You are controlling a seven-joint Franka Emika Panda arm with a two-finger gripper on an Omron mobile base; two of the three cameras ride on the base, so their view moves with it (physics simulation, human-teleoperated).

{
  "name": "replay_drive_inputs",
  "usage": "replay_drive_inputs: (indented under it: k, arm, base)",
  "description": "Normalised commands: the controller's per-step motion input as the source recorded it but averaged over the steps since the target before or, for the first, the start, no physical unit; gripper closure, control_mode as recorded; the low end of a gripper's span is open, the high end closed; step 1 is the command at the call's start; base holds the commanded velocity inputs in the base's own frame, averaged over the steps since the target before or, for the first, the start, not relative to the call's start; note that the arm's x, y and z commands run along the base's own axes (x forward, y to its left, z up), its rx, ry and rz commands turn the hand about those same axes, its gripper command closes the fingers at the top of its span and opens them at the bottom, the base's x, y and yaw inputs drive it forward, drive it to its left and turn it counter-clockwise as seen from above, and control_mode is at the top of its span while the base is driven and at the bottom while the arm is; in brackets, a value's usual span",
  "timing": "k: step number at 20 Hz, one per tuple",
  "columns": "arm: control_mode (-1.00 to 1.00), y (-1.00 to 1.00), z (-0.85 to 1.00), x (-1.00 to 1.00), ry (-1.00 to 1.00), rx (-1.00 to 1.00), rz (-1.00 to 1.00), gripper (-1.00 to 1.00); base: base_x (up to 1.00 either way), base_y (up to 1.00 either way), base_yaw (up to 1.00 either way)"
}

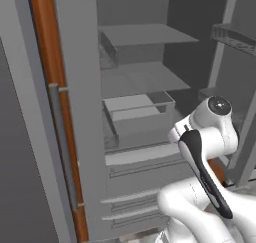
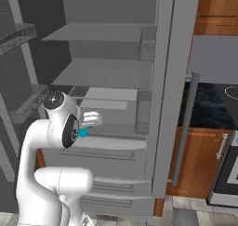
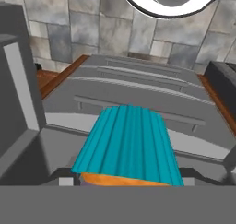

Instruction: Take the cake and cupcake from the fridge and place them on the empty tray on the dining counter.

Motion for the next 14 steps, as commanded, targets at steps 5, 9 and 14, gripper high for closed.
replay_drive_inputs:
  k: [5,9,14]
  arm:
    - [1.0,0.0,0.0,0.0,0.0,0.0,0.0,1.0]
    - [1.0,0.0,0.0,0.0,0.0,0.0,0.0,1.0]
    - [1.0,0.0,0.0,0.0,0.0,0.0,0.0,1.0]
  base:
    - [-0.6,-0.06,0.33]
    - [-0.59,-0.02,0.39]
    - [-0.54,0.0,0.41]
